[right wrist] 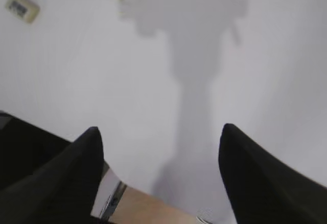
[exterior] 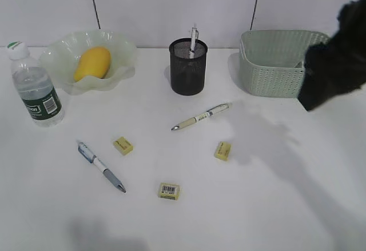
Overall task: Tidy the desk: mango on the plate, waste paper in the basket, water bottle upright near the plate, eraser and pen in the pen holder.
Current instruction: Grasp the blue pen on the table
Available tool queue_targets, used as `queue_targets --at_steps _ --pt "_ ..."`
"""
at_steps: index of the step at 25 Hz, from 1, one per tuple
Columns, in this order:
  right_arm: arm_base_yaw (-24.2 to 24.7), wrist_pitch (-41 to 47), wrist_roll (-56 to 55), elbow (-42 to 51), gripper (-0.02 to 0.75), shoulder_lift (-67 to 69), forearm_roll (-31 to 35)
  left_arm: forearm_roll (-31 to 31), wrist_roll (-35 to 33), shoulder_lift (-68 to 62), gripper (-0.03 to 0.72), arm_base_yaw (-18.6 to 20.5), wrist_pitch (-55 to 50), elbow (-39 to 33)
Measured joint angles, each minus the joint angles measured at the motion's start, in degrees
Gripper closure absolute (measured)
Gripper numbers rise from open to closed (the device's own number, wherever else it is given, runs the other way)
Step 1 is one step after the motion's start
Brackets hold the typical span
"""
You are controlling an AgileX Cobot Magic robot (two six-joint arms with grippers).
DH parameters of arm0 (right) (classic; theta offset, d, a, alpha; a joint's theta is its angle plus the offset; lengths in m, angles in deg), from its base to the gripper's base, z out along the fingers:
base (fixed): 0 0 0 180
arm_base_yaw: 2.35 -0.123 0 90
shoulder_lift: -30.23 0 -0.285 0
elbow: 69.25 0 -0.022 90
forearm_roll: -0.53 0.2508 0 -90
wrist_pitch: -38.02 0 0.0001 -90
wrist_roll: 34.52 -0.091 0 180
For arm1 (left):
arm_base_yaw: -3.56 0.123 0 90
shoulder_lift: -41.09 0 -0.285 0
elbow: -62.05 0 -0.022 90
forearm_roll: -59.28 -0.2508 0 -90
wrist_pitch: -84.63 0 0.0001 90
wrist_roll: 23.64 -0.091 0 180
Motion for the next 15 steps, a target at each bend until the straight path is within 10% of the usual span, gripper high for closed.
queue_targets --at_steps 15 --pt "0.0 -2.07 0.07 19.8 0.186 -26.14 0.0 17.73 0.0 -23.02 0.297 0.0 8.4 6.03"
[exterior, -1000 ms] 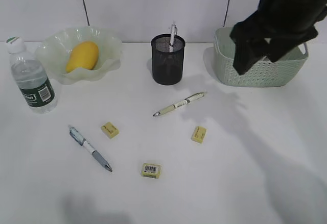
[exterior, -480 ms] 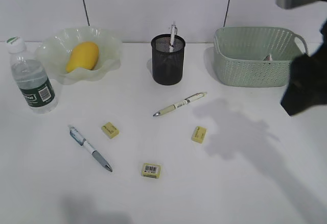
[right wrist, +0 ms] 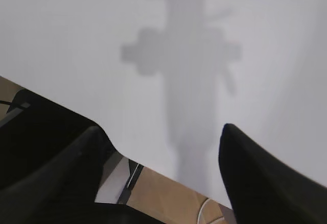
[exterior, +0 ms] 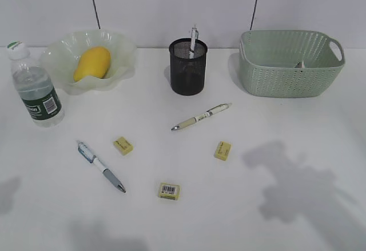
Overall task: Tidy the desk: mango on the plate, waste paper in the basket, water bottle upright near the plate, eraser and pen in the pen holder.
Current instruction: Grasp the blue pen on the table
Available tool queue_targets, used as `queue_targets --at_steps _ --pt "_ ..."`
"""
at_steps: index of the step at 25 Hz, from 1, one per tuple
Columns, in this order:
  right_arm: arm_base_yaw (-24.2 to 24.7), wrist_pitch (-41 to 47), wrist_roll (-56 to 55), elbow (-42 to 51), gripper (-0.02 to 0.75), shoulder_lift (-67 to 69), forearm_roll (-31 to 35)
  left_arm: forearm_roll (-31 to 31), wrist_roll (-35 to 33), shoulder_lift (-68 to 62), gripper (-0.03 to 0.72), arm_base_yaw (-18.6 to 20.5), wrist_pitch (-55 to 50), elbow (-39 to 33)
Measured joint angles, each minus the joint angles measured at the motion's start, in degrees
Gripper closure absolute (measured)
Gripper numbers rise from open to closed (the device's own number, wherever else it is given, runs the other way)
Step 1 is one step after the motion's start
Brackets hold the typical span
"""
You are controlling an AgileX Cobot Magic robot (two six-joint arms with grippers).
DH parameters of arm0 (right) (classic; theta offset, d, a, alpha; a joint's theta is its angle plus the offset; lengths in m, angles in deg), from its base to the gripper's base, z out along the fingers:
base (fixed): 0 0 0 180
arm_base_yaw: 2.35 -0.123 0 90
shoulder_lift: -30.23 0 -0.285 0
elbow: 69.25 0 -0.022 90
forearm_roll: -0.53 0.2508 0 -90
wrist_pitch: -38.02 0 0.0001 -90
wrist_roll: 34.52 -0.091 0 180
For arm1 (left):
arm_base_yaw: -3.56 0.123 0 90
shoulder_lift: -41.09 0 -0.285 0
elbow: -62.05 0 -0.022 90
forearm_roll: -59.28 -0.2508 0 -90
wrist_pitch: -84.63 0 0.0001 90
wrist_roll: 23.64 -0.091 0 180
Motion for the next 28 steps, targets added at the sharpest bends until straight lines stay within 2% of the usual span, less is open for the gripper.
queue_targets --at_steps 11,18,22,28 --pt "0.0 -1.64 -0.06 15.37 0.187 -22.67 -1.1 7.98 0.0 -16.83 0.285 0.0 -0.36 0.05" --pt "0.0 -2.97 -0.06 16.44 0.187 -32.91 -1.72 9.27 0.0 -25.78 0.285 -0.24 -1.06 2.58" --pt "0.0 -3.18 -0.06 18.75 0.186 -34.08 -4.55 8.84 0.0 -28.97 0.285 -2.9 -0.06 5.3" --pt "0.0 -3.65 -0.06 19.14 0.186 -34.08 -4.8 8.79 3.36 -34.15 0.285 -6.94 2.34 8.12"
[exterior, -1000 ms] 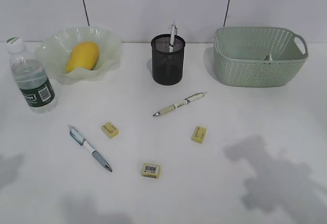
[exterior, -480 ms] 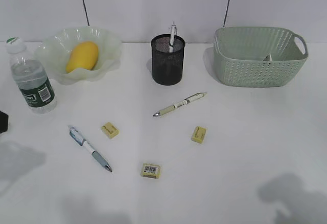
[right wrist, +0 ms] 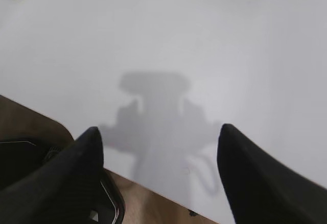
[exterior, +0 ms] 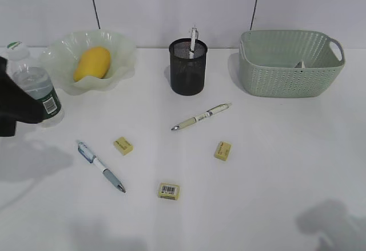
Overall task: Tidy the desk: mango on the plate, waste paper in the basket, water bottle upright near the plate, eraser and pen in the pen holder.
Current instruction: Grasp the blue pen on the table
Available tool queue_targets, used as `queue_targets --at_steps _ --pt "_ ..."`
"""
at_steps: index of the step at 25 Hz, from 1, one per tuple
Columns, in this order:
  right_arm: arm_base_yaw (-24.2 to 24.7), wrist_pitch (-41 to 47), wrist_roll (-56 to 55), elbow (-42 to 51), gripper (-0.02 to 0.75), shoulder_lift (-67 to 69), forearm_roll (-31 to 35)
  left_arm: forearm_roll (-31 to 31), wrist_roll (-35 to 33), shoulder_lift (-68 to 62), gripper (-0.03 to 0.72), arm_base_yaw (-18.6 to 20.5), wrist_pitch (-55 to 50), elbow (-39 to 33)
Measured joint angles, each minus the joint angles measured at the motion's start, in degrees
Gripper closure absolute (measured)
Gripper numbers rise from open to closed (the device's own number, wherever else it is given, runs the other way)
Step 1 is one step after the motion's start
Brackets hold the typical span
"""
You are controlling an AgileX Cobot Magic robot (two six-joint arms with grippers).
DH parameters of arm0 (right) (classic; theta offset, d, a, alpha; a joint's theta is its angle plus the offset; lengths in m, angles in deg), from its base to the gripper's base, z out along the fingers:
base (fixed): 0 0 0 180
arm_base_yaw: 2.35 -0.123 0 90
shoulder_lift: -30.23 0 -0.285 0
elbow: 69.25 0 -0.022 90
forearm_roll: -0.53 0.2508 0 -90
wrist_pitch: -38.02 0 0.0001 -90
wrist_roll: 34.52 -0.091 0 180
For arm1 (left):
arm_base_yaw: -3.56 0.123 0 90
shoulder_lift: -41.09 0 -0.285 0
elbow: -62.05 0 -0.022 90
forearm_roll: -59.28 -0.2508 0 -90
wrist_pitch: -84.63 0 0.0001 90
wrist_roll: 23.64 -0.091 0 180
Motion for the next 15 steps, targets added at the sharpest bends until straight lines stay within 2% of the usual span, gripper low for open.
queue_targets --at_steps 2,8,12,15 --pt "0.0 -0.12 0.0 0.0 0.186 0.0 -0.02 -0.38 2.49 -1.9 0.285 -1.71 0.91 0.13" --pt "0.0 -0.36 0.0 0.0 0.188 0.0 -0.02 -6.49 15.33 -7.95 0.285 -6.76 4.51 0.3" --pt "0.0 -0.36 0.0 0.0 0.188 0.0 -0.08 -7.29 21.74 -12.44 0.285 -7.23 7.96 0.35" --pt "0.0 -0.41 0.0 0.0 0.188 0.0 -0.13 -7.28 24.05 -16.79 0.285 -7.23 7.77 1.38"
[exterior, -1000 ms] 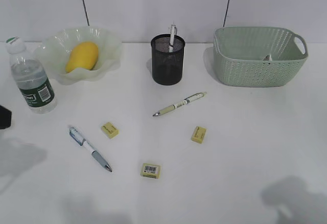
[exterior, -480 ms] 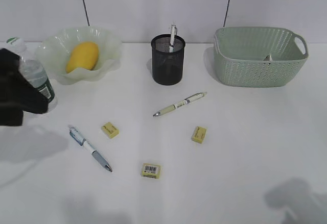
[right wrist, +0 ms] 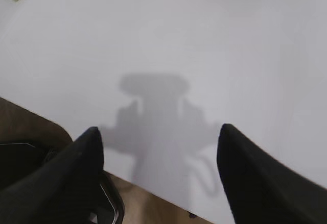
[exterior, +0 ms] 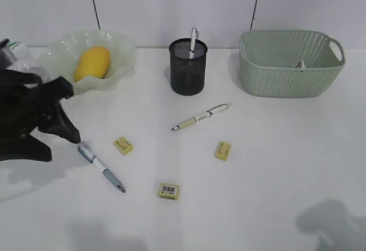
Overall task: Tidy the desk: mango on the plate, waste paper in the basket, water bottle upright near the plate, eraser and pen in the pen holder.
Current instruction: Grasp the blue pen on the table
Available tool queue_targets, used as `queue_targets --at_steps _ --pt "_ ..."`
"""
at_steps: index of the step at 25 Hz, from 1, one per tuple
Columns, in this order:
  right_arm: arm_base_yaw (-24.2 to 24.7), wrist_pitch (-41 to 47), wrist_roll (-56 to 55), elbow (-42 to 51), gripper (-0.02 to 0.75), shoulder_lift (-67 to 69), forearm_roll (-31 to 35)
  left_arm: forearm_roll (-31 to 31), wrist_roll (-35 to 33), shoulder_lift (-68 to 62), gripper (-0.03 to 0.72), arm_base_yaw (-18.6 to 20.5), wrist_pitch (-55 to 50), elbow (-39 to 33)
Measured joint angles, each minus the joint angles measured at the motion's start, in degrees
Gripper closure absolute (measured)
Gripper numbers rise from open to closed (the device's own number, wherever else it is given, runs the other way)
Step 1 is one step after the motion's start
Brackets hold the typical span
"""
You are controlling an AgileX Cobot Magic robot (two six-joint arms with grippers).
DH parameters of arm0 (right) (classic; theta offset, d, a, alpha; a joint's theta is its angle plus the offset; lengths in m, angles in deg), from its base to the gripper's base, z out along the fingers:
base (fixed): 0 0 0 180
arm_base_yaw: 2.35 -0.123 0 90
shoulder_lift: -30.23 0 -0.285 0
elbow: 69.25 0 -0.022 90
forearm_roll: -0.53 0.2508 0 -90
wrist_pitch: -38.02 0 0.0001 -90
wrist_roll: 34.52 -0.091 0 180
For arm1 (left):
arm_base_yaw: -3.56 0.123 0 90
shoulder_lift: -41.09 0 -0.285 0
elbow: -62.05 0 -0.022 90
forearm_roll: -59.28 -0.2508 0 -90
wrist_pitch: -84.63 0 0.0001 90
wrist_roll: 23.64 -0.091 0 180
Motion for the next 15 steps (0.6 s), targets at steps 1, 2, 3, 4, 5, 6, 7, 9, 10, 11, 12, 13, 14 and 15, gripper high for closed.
queue_targets --at_steps 1,2,3,4,5,6,7,9,10,11,12,13,14,15 --pt "0.0 0.0 0.0 0.0 0.188 0.0 -0.02 -0.06 0.39 -1.55 0.287 -0.13 -0.18 0.81" --pt "0.0 0.0 0.0 0.0 0.188 0.0 -0.02 -0.1 0.98 -3.01 0.289 -0.45 -0.18 1.77" --pt "0.0 0.0 0.0 0.0 0.188 0.0 -0.02 -0.13 1.75 -4.38 0.292 -0.94 -0.04 2.8" --pt "0.0 0.0 0.0 0.0 0.188 0.0 -0.02 -0.17 2.81 -5.44 0.295 -1.53 0.22 3.65" --pt "0.0 0.0 0.0 0.0 0.188 0.0 -0.02 -0.31 4.17 -6.64 0.298 -2.01 0.49 4.61" --pt "0.0 0.0 0.0 0.0 0.188 0.0 -0.02 -0.75 5.81 -7.77 0.299 -2.57 0.59 5.51" --pt "0.0 0.0 0.0 0.0 0.187 0.0 -0.06 -1.71 7.59 -8.64 0.3 -3.11 0.51 6.3" --pt "0.0 0.0 0.0 0.0 0.187 -0.12 -0.06 -4.34 12.78 -10.48 0.3 -4.07 -0.41 7.23" --pt "0.0 0.0 0.0 0.0 0.187 -0.19 -0.06 -5.95 15.09 -11.26 0.301 -4.65 -1.21 7.58" --pt "0.0 -0.05 0.0 0.0 0.187 -0.44 -0.06 -7.21 17.92 -11.69 0.302 -5.27 -1.78 7.61" --pt "0.0 -0.05 0.0 0.0 0.187 -0.75 -0.06 -8.74 20.84 -12.1 0.302 -5.83 -2.12 7.61" --pt "0.0 -0.05 0.0 0.0 0.187 -0.96 -0.06 -10.31 23.8 -12.45 0.302 -6.47 -2.11 7.61" --pt "0.0 -0.05 0.0 0.0 0.187 -1.16 -0.06 -11.76 26.18 -12.57 0.302 -7.12 -2.02 7.61" --pt "0.0 -0.05 0.0 0.0 0.187 -1.16 -0.06 -13.02 28.8 -12.57 0.302 -7.62 -1.64 7.61"
